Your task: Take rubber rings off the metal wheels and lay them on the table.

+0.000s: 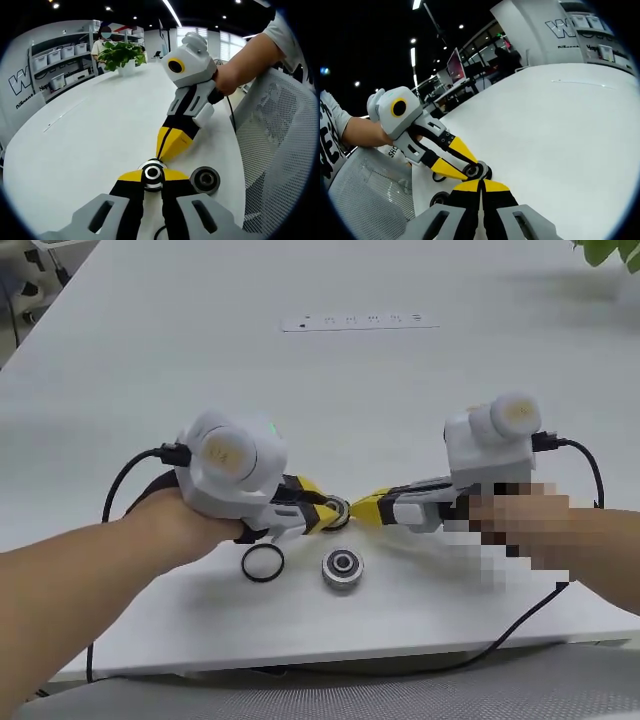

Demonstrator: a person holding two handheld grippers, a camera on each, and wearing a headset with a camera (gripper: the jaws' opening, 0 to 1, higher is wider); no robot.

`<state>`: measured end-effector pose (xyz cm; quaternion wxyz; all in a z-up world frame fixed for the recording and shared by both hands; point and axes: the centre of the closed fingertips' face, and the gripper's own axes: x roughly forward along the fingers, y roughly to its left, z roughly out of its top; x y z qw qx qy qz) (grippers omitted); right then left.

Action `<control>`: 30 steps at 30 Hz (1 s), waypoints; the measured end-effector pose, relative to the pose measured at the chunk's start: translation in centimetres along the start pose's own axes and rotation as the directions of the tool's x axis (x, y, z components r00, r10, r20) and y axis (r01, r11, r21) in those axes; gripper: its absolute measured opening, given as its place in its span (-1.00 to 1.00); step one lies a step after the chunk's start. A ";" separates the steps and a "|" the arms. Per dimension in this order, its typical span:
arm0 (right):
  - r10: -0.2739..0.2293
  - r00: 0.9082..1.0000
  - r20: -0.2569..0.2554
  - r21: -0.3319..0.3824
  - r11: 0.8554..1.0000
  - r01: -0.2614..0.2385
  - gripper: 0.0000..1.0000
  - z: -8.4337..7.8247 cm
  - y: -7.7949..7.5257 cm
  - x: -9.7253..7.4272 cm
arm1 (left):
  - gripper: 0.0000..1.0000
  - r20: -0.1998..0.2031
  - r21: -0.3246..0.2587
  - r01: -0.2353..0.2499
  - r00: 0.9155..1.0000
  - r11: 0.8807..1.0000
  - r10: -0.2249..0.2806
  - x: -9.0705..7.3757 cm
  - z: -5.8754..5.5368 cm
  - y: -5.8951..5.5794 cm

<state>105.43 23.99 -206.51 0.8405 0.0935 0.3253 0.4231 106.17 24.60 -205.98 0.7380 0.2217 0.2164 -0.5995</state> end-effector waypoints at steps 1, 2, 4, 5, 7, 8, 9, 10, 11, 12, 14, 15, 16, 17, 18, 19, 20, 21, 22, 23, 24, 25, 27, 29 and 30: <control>0.000 1.000 0.002 0.003 1.000 0.000 -1.00 0.0 0.0 0.0 | -0.84 -0.001 0.000 -0.001 1.000 1.000 0.001 0.0 0.0 0.0; 0.000 1.000 0.004 0.007 1.000 0.000 -1.00 0.0 0.0 0.0 | -0.84 -0.001 0.000 -0.001 1.000 1.000 0.001 0.0 0.0 0.0; -0.001 1.000 0.006 0.008 1.000 0.001 -1.00 0.1 0.0 0.0 | -0.84 -0.002 0.000 -0.002 1.000 1.000 0.002 0.0 -0.1 0.1; -0.002 1.000 0.007 0.008 1.000 0.002 -1.00 0.1 0.0 0.0 | -0.84 -0.002 0.000 -0.003 1.000 1.000 0.003 0.0 -0.1 0.1; -0.003 1.000 0.009 0.015 1.000 0.003 -1.00 0.1 0.0 0.0 | -0.84 -0.004 0.001 -0.004 1.000 1.000 0.004 0.1 -0.1 0.2; -0.003 1.000 0.010 0.016 1.000 0.003 -1.00 0.1 0.0 0.0 | -0.84 -0.005 0.002 -0.005 1.000 1.000 0.005 0.1 -0.1 0.2; -0.003 1.000 0.012 0.020 1.000 0.003 -1.00 0.2 0.0 0.0 | -0.84 -0.005 0.003 -0.006 1.000 1.000 0.006 0.1 -0.1 0.2; -0.003 1.000 0.012 0.019 1.000 0.003 -1.00 0.2 0.0 0.0 | -0.84 -0.006 0.004 -0.007 1.000 1.000 0.007 0.1 -0.1 0.2; -0.004 1.000 0.011 0.013 1.000 0.004 -1.00 0.2 0.1 0.0 | -0.84 -0.007 0.005 -0.008 1.000 1.000 0.008 0.1 -0.2 0.2; -0.004 1.000 0.011 0.012 1.000 0.003 -1.00 0.2 0.1 0.0 | -0.84 -0.008 0.005 -0.008 1.000 1.000 0.008 0.1 -0.2 0.2; -0.004 1.000 0.011 0.011 1.000 0.004 -1.00 0.3 0.1 0.0 | -0.84 -0.009 0.006 -0.009 1.000 1.000 0.009 0.1 -0.2 0.3; -0.004 1.000 0.011 0.009 1.000 0.004 -1.00 0.3 0.2 0.0 | -0.84 -0.009 0.007 -0.009 1.000 1.000 0.009 0.1 -0.2 0.3; -0.004 1.000 0.012 0.010 1.000 0.004 -1.00 0.3 0.2 0.0 | -0.84 -0.009 0.007 -0.009 1.000 1.000 0.009 0.1 -0.2 0.3; -0.004 1.000 0.012 0.011 1.000 0.004 -1.00 0.3 0.2 0.0 | -0.84 -0.009 0.008 -0.010 1.000 1.000 0.010 0.1 -0.2 0.3; -0.004 1.000 0.012 0.010 1.000 0.004 -1.00 0.3 0.2 0.0 | -0.84 -0.009 0.008 -0.010 1.000 1.000 0.010 0.1 -0.2 0.3; -0.004 1.000 0.012 0.010 1.000 0.004 -1.00 0.3 0.2 0.0 | -0.84 -0.009 0.008 -0.010 1.000 1.000 0.010 0.1 -0.2 0.3; -0.004 1.000 0.012 0.012 1.000 0.004 -1.00 0.3 0.2 0.1 | -0.84 -0.009 0.009 -0.010 1.000 1.000 0.010 0.1 -0.2 0.3; -0.004 1.000 0.012 0.013 1.000 0.004 -1.00 0.3 0.2 0.1 | -0.84 -0.010 0.010 -0.011 1.000 1.000 0.011 0.1 -0.2 0.3; -0.005 1.000 0.012 0.013 1.000 0.005 -1.00 0.3 0.2 0.1 | -0.84 -0.010 0.010 -0.011 1.000 1.000 0.011 0.2 -0.2 0.3; -0.005 1.000 0.012 0.013 1.000 0.005 -1.00 0.3 0.2 0.1 | -0.84 -0.011 0.010 -0.011 1.000 1.000 0.011 0.2 -0.2 0.3; -0.005 1.000 0.012 0.014 1.000 0.005 -1.00 0.3 0.2 0.1 | -0.84 -0.011 0.010 -0.011 1.000 1.000 0.012 0.2 -0.2 0.3; -0.005 1.000 0.012 0.014 1.000 0.005 -1.00 0.3 0.2 0.1 | -0.84 -0.012 0.011 -0.012 1.000 1.000 0.012 0.2 -0.2 0.3; -0.005 1.000 0.012 0.014 1.000 0.005 -1.00 0.4 0.2 0.1 | -0.84 -0.013 0.012 -0.013 1.000 1.000 0.013 0.2 -0.2 0.3; -0.005 1.000 0.011 0.013 1.000 0.005 -1.00 0.4 0.2 0.1 | -0.84 -0.014 0.012 -0.013 1.000 1.000 0.013 0.2 -0.2 0.3; -0.005 1.000 0.011 0.012 1.000 0.005 -1.00 0.4 0.2 0.1 | -0.84 -0.015 0.013 -0.013 1.000 1.000 0.014 0.2 -0.2 0.3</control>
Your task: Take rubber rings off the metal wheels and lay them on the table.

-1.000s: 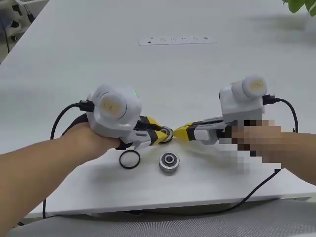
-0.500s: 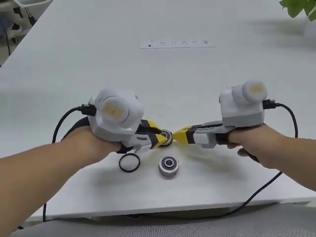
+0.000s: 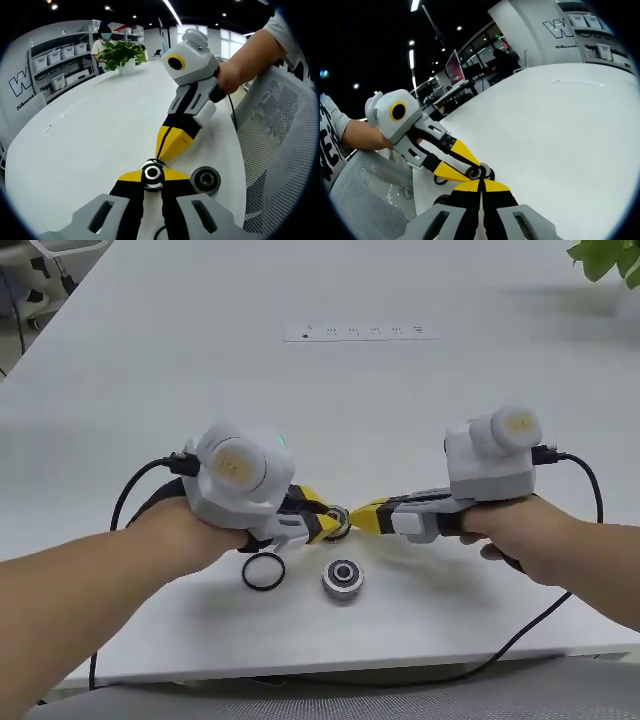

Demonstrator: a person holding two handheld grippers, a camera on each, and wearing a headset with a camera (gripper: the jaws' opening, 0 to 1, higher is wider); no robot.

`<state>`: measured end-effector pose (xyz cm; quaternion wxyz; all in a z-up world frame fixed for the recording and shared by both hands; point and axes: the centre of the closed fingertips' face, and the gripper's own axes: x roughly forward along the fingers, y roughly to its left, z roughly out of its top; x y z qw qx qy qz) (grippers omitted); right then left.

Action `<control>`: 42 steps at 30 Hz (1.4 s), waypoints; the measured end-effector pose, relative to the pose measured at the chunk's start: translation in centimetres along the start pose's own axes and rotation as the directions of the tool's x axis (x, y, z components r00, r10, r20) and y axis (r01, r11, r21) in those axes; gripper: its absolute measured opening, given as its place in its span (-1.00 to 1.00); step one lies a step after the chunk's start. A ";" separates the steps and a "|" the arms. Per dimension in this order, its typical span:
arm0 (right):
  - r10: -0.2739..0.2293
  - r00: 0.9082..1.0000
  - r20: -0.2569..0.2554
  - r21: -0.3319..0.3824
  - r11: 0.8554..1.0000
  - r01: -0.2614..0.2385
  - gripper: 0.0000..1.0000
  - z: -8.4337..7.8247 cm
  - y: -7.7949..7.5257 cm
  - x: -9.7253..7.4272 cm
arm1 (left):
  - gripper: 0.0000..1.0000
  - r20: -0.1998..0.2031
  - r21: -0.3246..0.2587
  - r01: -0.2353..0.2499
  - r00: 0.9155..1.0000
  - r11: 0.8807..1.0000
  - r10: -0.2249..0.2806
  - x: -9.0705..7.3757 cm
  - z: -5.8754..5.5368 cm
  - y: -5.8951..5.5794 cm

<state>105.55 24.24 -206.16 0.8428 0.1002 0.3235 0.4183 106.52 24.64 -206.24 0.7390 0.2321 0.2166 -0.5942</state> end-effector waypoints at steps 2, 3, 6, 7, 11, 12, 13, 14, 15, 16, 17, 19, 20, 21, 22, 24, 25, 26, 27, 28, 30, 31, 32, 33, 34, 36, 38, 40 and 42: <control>0.000 1.000 -0.001 0.000 1.000 0.000 -1.00 0.0 0.0 0.0 | -0.84 -0.001 0.001 -0.001 1.000 1.000 0.001 0.0 0.0 0.0; -0.001 1.000 -0.001 0.000 1.000 0.001 -1.00 0.0 0.0 0.0 | -0.84 -0.002 0.002 -0.001 1.000 1.000 0.001 0.0 0.0 0.0; 0.000 1.000 -0.002 -0.001 1.000 0.000 -1.00 0.0 0.1 0.0 | -0.84 -0.005 0.002 -0.001 1.000 1.000 0.001 0.0 0.0 0.0; 0.000 1.000 -0.003 -0.001 1.000 0.000 -1.00 0.0 0.1 0.0 | -0.84 -0.006 0.003 -0.001 1.000 1.000 0.001 0.0 0.0 0.0; 0.002 1.000 -0.003 -0.002 1.000 -0.002 -1.00 0.1 0.2 0.0 | -0.84 -0.007 0.003 -0.002 1.000 1.000 0.002 0.0 0.0 0.0; 0.004 1.000 -0.003 -0.003 1.000 -0.004 -1.00 0.1 0.2 0.0 | -0.84 -0.007 0.003 -0.002 1.000 1.000 0.002 0.0 0.0 0.0; 0.004 1.000 -0.003 -0.003 1.000 -0.004 -1.00 0.1 0.2 0.1 | -0.84 -0.007 0.003 -0.002 1.000 1.000 0.002 0.0 0.0 0.0; 0.005 1.000 -0.003 -0.002 1.000 -0.005 -1.00 0.1 0.2 0.1 | -0.84 -0.007 0.003 -0.002 1.000 1.000 0.002 0.0 0.0 0.0; 0.005 1.000 -0.003 -0.003 1.000 -0.005 -1.00 0.1 0.2 0.1 | -0.85 -0.007 0.003 -0.002 1.000 1.000 0.002 0.0 0.0 0.0; 0.005 1.000 -0.003 -0.005 1.000 -0.005 -1.00 0.1 0.2 0.1 | -0.85 -0.007 0.003 -0.002 1.000 1.000 0.002 0.0 0.0 0.0; 0.005 1.000 -0.003 -0.006 1.000 -0.005 -1.00 0.1 0.3 0.1 | -0.85 -0.007 0.004 -0.002 1.000 1.000 0.002 0.0 0.0 0.0; 0.005 1.000 -0.004 -0.008 1.000 -0.005 -1.00 0.1 0.3 0.1 | -0.85 -0.007 0.004 -0.001 1.000 1.000 0.001 0.0 0.0 0.0; 0.005 1.000 -0.004 -0.009 1.000 -0.005 -1.00 0.1 0.3 0.1 | -0.85 -0.008 0.005 -0.001 1.000 1.000 0.001 0.0 0.0 0.0; 0.005 1.000 -0.004 -0.011 1.000 -0.005 -1.00 0.1 0.2 0.1 | -0.85 -0.007 0.004 -0.001 1.000 1.000 0.001 0.0 0.0 -0.1; 0.005 1.000 -0.004 -0.010 1.000 -0.005 -1.00 0.1 0.2 0.1 | -0.85 -0.007 0.005 -0.001 1.000 1.000 0.001 0.0 0.0 -0.1; 0.005 1.000 -0.004 -0.013 1.000 -0.005 -1.00 0.1 0.2 0.1 | -0.85 -0.007 0.005 -0.001 1.000 1.000 0.001 0.0 0.0 0.0; 0.005 1.000 -0.005 -0.016 1.000 -0.005 -1.00 0.1 0.3 0.1 | -0.85 -0.007 0.005 -0.001 1.000 1.000 0.001 0.0 0.0 -0.1; 0.004 1.000 -0.006 -0.020 1.000 -0.004 -1.00 0.1 0.3 0.1 | -0.85 -0.008 0.006 -0.001 1.000 1.000 0.001 0.0 0.0 0.0; 0.004 1.000 -0.007 -0.022 1.000 -0.004 -1.00 0.1 0.3 0.1 | -0.85 -0.008 0.006 -0.001 1.000 1.000 0.001 0.0 0.0 0.0; 0.004 1.000 -0.007 -0.023 1.000 -0.005 -1.00 0.1 0.3 0.1 | -0.85 -0.007 0.006 -0.001 1.000 1.000 0.001 0.0 0.0 0.0; 0.005 1.000 -0.007 -0.025 1.000 -0.005 -1.00 0.1 0.4 0.1 | -0.85 -0.007 0.006 -0.001 1.000 1.000 0.001 0.0 0.0 -0.1; 0.005 1.000 -0.008 -0.026 1.000 -0.005 -1.00 0.1 0.4 0.2 | -0.85 -0.008 0.007 -0.001 1.000 1.000 0.001 0.0 0.0 -0.1; 0.005 1.000 -0.008 -0.030 1.000 -0.005 -1.00 0.2 0.4 0.2 | -0.85 -0.008 0.007 -0.001 1.000 1.000 0.001 0.0 0.0 -0.1; 0.005 1.000 -0.008 -0.032 0.999 -0.006 -1.00 0.2 0.4 0.2 | -0.85 -0.008 0.006 -0.001 1.000 1.000 0.001 0.0 0.0 -0.1; 0.005 1.000 -0.009 -0.033 0.999 -0.006 -1.00 0.2 0.4 0.2 | -0.85 -0.008 0.006 -0.001 1.000 1.000 0.001 0.0 0.0 -0.1; 0.006 1.000 -0.008 -0.034 0.999 -0.006 -1.00 0.2 0.4 0.2 | -0.85 -0.008 0.007 -0.002 1.000 1.000 0.002 0.0 0.0 -0.1; 0.007 1.000 -0.008 -0.033 0.999 -0.007 -1.00 0.1 0.3 0.2 | -0.85 -0.008 0.007 -0.002 1.000 1.000 0.002 0.0 0.0 -0.1; 0.008 1.000 -0.008 -0.037 0.999 -0.008 -1.00 0.2 0.3 0.3 | -0.85 -0.008 0.007 -0.001 1.000 1.000 0.001 0.0 0.0 -0.1; 0.008 1.000 -0.008 -0.036 0.999 -0.008 -1.00 0.2 0.2 0.3 | -0.85 -0.008 0.007 -0.001 1.000 1.000 0.001 0.0 0.0 -0.1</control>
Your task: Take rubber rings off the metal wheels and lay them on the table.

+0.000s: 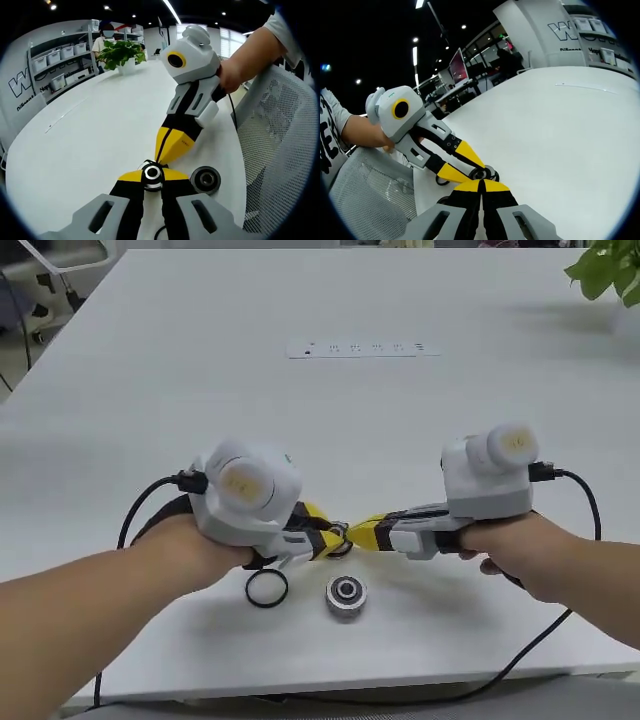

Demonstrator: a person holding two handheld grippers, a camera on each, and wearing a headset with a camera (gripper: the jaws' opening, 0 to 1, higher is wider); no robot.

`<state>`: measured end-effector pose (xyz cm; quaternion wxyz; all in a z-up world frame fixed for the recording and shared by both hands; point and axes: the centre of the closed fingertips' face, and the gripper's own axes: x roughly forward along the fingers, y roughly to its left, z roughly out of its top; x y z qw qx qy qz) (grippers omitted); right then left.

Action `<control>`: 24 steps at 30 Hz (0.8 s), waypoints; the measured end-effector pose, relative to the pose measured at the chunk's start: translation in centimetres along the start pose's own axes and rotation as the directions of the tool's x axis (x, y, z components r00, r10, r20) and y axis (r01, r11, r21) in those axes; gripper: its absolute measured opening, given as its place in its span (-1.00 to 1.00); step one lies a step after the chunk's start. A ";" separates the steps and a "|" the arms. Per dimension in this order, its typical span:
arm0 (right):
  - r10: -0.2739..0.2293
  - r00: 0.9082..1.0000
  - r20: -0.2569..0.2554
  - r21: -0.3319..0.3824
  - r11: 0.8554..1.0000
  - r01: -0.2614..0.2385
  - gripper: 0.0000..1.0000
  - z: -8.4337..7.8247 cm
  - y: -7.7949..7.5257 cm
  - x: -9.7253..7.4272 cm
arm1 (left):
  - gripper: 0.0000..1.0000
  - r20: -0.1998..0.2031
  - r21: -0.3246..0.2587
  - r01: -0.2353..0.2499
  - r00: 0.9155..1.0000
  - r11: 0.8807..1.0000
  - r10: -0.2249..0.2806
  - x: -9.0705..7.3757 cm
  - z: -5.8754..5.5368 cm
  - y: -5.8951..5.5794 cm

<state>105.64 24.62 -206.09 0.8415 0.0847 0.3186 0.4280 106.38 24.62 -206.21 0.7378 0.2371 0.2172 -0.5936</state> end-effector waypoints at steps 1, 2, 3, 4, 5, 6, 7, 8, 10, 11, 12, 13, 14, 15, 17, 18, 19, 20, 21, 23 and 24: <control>0.001 1.000 0.001 -0.001 1.000 -0.001 -1.00 0.0 0.0 0.0 | -0.85 0.000 0.000 0.000 1.000 1.000 0.000 0.0 0.0 0.0; 0.001 1.000 0.001 -0.002 1.000 -0.001 -1.00 0.0 0.0 0.0 | -0.85 0.000 0.000 0.000 1.000 1.000 0.000 0.0 0.0 0.0; 0.002 1.000 0.001 -0.002 1.000 -0.002 -1.00 0.0 0.0 0.0 | -0.85 0.001 0.000 0.000 1.000 1.000 0.000 0.0 0.0 0.0; 0.003 1.000 0.002 -0.004 1.000 -0.003 -1.00 0.0 0.0 0.1 | -0.85 0.001 0.000 0.000 1.000 1.000 0.000 0.0 0.0 0.0; 0.003 1.000 0.002 -0.005 1.000 -0.003 -1.00 0.0 0.0 0.1 | -0.85 0.001 0.001 0.000 1.000 1.000 0.000 0.0 0.0 0.0; 0.004 1.000 0.003 -0.006 1.000 -0.004 -1.00 0.1 0.0 0.1 | -0.85 0.001 0.001 0.000 1.000 1.000 0.000 0.0 0.0 0.0; 0.004 1.000 0.003 -0.006 1.000 -0.004 -1.00 0.1 0.0 0.1 | -0.85 0.001 0.001 0.000 1.000 1.000 0.000 0.0 0.0 0.0; 0.005 1.000 0.004 -0.007 1.000 -0.005 -1.00 0.1 0.0 0.1 | -0.85 0.001 0.001 0.000 1.000 1.000 0.000 0.0 0.0 0.0; 0.006 1.000 0.004 -0.009 1.000 -0.006 -1.00 0.1 0.0 0.2 | -0.85 0.001 0.001 0.000 1.000 1.000 0.000 0.0 0.0 0.0; 0.007 1.000 0.004 -0.010 1.000 -0.007 -1.00 0.1 0.1 0.2 | -0.85 0.001 0.002 0.000 1.000 1.000 0.000 0.0 0.0 0.0; 0.008 1.000 0.005 -0.009 1.000 -0.008 -1.00 0.1 0.1 0.2 | -0.85 0.000 0.002 0.000 1.000 1.000 0.000 0.0 0.0 0.0; 0.008 1.000 0.005 -0.009 1.000 -0.008 -1.00 0.1 0.1 0.2 | -0.85 0.000 0.002 0.000 1.000 1.000 0.000 0.0 0.0 0.0; 0.009 1.000 0.005 -0.010 1.000 -0.009 -1.00 0.1 0.1 0.2 | -0.85 0.000 0.002 0.000 1.000 1.000 0.000 0.0 0.0 0.0; 0.009 1.000 0.005 -0.010 1.000 -0.009 -1.00 0.2 0.1 0.2 | -0.85 0.000 0.002 0.000 1.000 1.000 0.000 0.0 0.0 0.0; 0.011 1.000 0.007 -0.010 1.000 -0.011 -1.00 0.2 0.1 0.2 | -0.85 0.000 0.003 0.000 1.000 1.000 0.000 0.0 0.1 0.0; 0.013 1.000 0.007 -0.010 1.000 -0.013 -1.00 0.2 0.1 0.2 | -0.85 0.000 0.004 0.001 1.000 1.000 -0.001 0.0 0.1 0.0; 0.014 1.000 0.008 -0.010 1.000 -0.014 -1.00 0.2 0.2 0.2 | -0.85 0.000 0.004 0.001 1.000 1.000 -0.001 0.0 0.1 0.0; 0.019 1.000 0.011 -0.008 1.000 -0.019 -1.00 0.3 0.3 0.2 | -0.85 0.000 0.004 0.001 1.000 1.000 -0.001 0.0 0.1 0.0; 0.023 1.000 0.019 -0.006 1.000 -0.023 -1.00 0.4 0.4 0.2 | -0.85 0.000 0.005 0.001 1.000 1.000 -0.001 0.0 0.1 0.0; 0.033 0.999 0.020 -0.017 0.999 -0.033 -1.00 0.6 0.8 0.3 | -0.85 0.000 0.006 0.001 1.000 1.000 -0.001 0.0 0.1 0.0; 0.036 0.999 0.020 -0.025 0.999 -0.035 -1.00 0.6 0.8 0.3 | -0.85 0.002 0.005 0.001 1.000 1.000 -0.001 0.0 0.1 0.0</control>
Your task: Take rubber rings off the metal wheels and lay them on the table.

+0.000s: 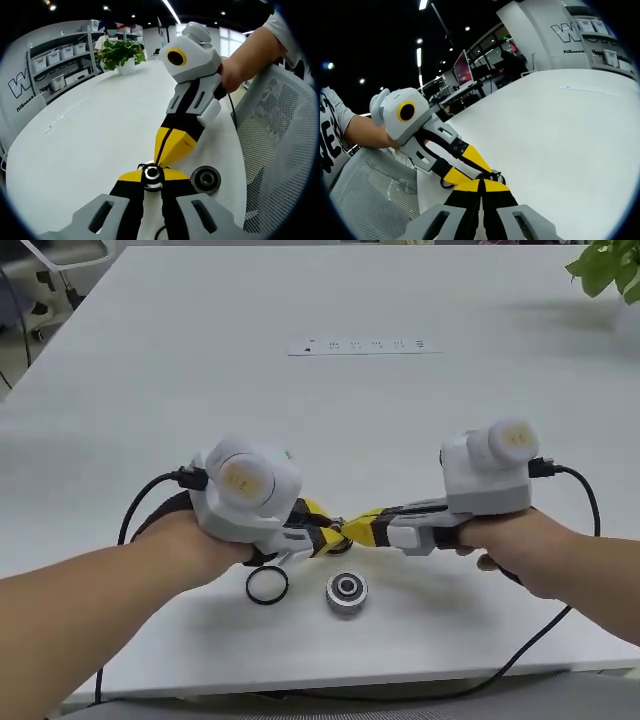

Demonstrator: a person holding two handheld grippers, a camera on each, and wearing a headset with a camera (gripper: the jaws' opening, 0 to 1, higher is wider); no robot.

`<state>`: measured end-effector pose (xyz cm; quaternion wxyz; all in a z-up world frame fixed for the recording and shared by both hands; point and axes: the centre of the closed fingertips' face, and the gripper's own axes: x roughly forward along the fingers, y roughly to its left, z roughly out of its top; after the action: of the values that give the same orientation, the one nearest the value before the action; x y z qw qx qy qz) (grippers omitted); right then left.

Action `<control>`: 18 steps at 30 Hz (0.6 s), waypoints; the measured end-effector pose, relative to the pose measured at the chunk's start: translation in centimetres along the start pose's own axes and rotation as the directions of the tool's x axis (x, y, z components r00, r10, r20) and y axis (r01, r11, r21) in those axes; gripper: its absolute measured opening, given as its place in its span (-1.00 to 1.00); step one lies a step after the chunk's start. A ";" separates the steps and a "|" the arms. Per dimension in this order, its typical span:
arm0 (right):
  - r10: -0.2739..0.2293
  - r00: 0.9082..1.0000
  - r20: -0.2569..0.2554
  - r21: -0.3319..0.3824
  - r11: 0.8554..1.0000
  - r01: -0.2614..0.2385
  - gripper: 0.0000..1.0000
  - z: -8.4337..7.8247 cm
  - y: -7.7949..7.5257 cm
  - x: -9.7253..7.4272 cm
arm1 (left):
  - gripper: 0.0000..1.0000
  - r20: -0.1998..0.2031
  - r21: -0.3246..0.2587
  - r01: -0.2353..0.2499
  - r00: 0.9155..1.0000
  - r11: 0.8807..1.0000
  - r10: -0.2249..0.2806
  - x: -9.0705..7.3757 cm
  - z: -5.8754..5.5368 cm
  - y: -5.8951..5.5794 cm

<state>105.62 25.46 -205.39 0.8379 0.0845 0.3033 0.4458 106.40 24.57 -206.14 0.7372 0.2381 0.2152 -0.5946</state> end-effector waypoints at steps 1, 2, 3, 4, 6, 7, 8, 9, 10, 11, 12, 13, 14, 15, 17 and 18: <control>0.004 1.000 -0.002 0.010 1.000 -0.004 -1.00 -0.1 0.0 -0.1 | -0.85 0.000 0.000 0.000 1.000 1.000 0.000 0.0 0.0 0.0; 0.005 1.000 0.000 0.012 1.000 -0.005 -1.00 -0.1 0.0 -0.1 | -0.85 -0.001 0.001 0.000 1.000 1.000 0.000 0.0 0.0 0.0; 0.006 1.000 0.002 0.011 1.000 -0.006 -1.00 -0.1 0.0 -0.1 | -0.84 -0.001 0.002 0.000 1.000 1.000 0.000 0.0 0.0 0.0; 0.009 1.000 0.002 0.009 1.000 -0.009 -1.00 0.0 0.1 -0.1 | -0.84 0.001 0.002 0.000 1.000 1.000 0.000 0.0 0.0 0.0; 0.015 1.000 0.009 0.005 1.000 -0.015 -1.00 0.2 0.3 -0.1 | -0.84 0.002 0.001 0.000 1.000 1.000 0.000 0.0 0.0 0.0; 0.013 1.000 0.009 -0.001 1.000 -0.013 -1.00 0.2 0.3 -0.1 | -0.84 0.002 0.001 0.000 1.000 1.000 0.000 0.0 0.0 0.0; 0.010 1.000 0.009 -0.003 1.000 -0.010 -1.00 0.2 0.3 0.0 | -0.84 0.002 -0.001 0.000 1.000 1.000 0.000 0.0 0.0 0.0; 0.004 1.000 0.010 -0.004 1.000 -0.004 -1.00 0.2 0.1 0.0 | -0.84 0.002 -0.002 0.000 1.000 1.000 0.000 -0.1 0.0 0.0; 0.001 1.000 0.009 -0.003 1.000 -0.001 -1.00 0.2 0.0 -0.1 | -0.84 0.003 -0.004 0.000 1.000 1.000 0.000 -0.1 0.0 0.0; -0.003 1.000 0.009 -0.004 1.000 0.003 -1.00 0.2 -0.1 -0.1 | -0.84 0.004 -0.006 0.001 1.000 1.000 -0.001 -0.1 0.0 0.0; -0.010 1.000 0.011 -0.007 1.000 0.010 -1.00 0.3 -0.2 -0.2 | -0.84 0.006 -0.006 0.001 1.000 1.000 -0.001 -0.1 0.0 0.0; -0.016 1.000 0.011 -0.007 1.000 0.016 -1.00 0.3 -0.3 -0.2 | -0.84 0.009 -0.011 0.002 1.000 1.000 -0.002 -0.1 0.0 0.0; -0.018 1.000 0.011 -0.006 1.000 0.019 -1.00 0.3 -0.4 -0.2 | -0.84 0.009 -0.013 0.002 1.000 1.000 -0.001 -0.1 0.0 0.0; -0.024 1.000 0.012 -0.004 1.000 0.024 -1.00 0.2 -0.5 -0.3 | -0.83 0.010 -0.015 0.002 1.000 1.000 -0.002 -0.1 0.0 0.0; -0.028 1.000 0.011 -0.001 1.000 0.028 -1.00 0.2 -0.6 -0.3 | -0.83 0.015 -0.019 0.005 1.000 1.000 -0.004 -0.1 0.0 0.0; -0.029 1.000 0.010 0.001 1.000 0.029 -1.00 0.2 -0.7 -0.3 | -0.83 0.019 -0.024 0.007 1.000 1.000 -0.006 -0.1 0.0 0.0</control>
<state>106.05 24.80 -205.39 0.8458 0.0826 0.3007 0.4328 106.37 24.64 -206.06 0.7401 0.2228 0.2162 -0.5966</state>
